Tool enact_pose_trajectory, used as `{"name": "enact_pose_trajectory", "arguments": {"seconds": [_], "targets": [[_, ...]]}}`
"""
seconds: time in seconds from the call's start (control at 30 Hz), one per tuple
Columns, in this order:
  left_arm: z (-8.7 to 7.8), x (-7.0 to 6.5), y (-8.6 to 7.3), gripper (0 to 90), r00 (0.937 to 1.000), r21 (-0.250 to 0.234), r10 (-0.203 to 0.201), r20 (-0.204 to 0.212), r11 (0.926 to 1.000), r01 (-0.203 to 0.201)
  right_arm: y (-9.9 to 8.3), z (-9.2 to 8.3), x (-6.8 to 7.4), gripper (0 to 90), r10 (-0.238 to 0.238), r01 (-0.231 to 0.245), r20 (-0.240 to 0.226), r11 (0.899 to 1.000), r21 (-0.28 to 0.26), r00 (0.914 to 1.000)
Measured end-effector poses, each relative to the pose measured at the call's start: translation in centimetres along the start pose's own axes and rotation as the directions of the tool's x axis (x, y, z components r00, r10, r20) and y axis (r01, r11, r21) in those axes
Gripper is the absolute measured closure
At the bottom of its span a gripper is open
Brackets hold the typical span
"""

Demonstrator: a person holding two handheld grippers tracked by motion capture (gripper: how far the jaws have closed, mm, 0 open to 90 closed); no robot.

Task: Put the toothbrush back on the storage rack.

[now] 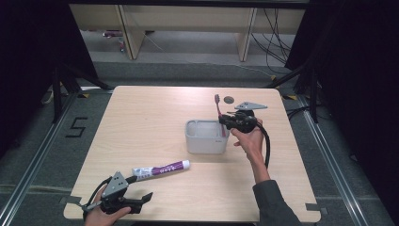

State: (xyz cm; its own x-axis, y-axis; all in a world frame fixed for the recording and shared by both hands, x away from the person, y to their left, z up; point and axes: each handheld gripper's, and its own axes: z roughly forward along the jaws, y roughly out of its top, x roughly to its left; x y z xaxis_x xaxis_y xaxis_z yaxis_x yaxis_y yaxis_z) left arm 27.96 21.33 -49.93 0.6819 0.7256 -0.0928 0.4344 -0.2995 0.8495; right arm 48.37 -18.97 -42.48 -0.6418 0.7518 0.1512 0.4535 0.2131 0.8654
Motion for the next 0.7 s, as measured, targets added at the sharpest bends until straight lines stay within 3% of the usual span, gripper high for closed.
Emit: {"name": "enact_pose_trajectory", "arguments": {"seconds": [0.23, 0.3, 0.4, 0.47, 0.53, 0.6, 0.7], "targets": [[0.0, 0.0, 0.0, 15.1, 1.0000, 0.000, 0.005, 0.002, 1.0000, -0.005, 0.0, -0.1, -0.1, 75.3, -0.011, 0.011, 0.015, 1.000, -0.002, 0.9998], [0.0, 0.0, 0.0, 15.1, 1.0000, -0.005, 0.001, 0.002, 1.0000, -0.001, -0.1, -0.1, 0.2, 65.7, 0.000, 0.000, 0.016, 1.000, -0.011, 0.9999], [-0.1, 0.1, 0.0, 15.0, 1.0000, -0.002, -0.003, -0.002, 1.0000, 0.003, 0.0, -0.4, 0.4, 58.6, 0.014, -0.014, 0.014, 1.000, -0.002, 0.9998], [-0.1, 0.0, 0.0, 15.0, 1.0000, -0.002, -0.001, -0.002, 1.0000, 0.001, -0.1, -1.1, 0.4, 51.3, 0.002, -0.002, 0.013, 1.000, 0.006, 0.9999], [0.0, 0.0, 0.0, 15.0, 1.0000, -0.004, -0.004, -0.003, 1.0000, 0.004, -0.2, -1.8, 0.6, 45.7, 0.022, -0.022, 0.023, 1.000, -0.003, 0.9995], [-0.1, 0.1, 0.0, 15.0, 1.0000, -0.001, -0.006, -0.008, 1.0000, 0.006, -0.3, -3.2, 0.5, 42.6, 0.000, 0.001, 0.034, 1.000, -0.016, 0.9994], [0.0, 0.1, 0.0, 15.0, 0.9999, -0.007, -0.007, -0.007, 0.9999, 0.007, -0.5, -3.9, 0.6, 41.6, 0.004, -0.003, 0.024, 1.000, -0.013, 0.9997]]}}
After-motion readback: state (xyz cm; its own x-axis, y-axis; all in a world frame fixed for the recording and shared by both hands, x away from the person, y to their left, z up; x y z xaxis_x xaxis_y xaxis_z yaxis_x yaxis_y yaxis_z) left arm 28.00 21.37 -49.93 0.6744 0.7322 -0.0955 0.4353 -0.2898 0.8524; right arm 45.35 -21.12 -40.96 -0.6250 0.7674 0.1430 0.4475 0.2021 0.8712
